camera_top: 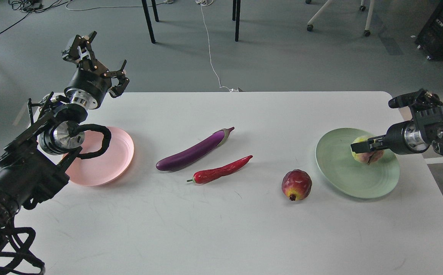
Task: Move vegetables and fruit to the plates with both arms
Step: 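Reach the right gripper down and grasp the red apple, then lift the apple and lower it onto the green plate, open gripper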
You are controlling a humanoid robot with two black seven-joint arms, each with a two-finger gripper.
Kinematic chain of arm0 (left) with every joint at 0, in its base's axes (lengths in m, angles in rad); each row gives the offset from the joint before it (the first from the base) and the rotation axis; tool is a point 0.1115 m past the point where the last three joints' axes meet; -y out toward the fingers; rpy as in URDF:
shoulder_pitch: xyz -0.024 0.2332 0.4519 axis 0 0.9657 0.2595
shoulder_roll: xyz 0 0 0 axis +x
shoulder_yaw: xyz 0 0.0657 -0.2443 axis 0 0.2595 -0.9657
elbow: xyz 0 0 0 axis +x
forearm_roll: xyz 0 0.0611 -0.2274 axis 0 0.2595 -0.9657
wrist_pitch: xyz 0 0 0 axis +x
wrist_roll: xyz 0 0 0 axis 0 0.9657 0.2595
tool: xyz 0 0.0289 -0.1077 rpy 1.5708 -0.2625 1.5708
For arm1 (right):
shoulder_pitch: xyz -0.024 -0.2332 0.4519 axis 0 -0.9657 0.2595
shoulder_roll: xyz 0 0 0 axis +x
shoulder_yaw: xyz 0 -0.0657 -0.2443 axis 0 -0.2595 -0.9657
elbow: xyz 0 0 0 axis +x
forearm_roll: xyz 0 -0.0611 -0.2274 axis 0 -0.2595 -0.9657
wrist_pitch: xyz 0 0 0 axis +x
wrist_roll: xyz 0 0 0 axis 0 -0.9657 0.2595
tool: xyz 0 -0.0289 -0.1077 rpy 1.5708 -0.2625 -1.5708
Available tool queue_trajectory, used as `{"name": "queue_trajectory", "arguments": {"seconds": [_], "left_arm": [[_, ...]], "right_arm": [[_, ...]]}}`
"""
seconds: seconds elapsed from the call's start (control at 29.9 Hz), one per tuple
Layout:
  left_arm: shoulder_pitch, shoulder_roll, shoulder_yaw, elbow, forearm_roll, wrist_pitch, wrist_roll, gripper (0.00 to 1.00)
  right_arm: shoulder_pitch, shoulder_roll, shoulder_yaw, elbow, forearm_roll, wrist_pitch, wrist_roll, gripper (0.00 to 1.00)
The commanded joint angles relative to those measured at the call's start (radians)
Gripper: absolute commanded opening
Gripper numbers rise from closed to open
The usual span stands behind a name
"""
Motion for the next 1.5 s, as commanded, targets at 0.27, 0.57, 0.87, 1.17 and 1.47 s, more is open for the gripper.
{"name": "queue_trajectory", "arguments": {"seconds": [0.27, 0.57, 0.87, 1.17, 1.47], "left_arm": [[0.001, 0.004, 0.0, 0.0, 0.0, 0.0, -0.002, 0.98], [-0.003, 0.004, 0.0, 0.0, 0.0, 0.002, -0.002, 0.98], [0.001, 0.035, -0.001, 0.0, -0.001, 0.0, -0.002, 0.98], [0.004, 0.039, -0.001, 0.0, -0.003, 0.0, -0.003, 0.98], [0.006, 0.041, -0.001, 0.002, -0.003, 0.0, -0.003, 0.98]], "right_arm": [[0.163, 0.009, -0.01, 0.03, -0.121, 0.015, -0.002, 0.96], [0.386, 0.105, -0.002, 0.382, 0.027, 0.038, -0.008, 0.96], [0.348, 0.205, -0.116, 0.448, 0.043, 0.027, -0.008, 0.95], [0.269, 0.22, -0.12, 0.462, 0.041, 0.027, -0.003, 0.91], [0.268, 0.214, -0.139, 0.48, 0.012, 0.027, 0.004, 0.61]]}}
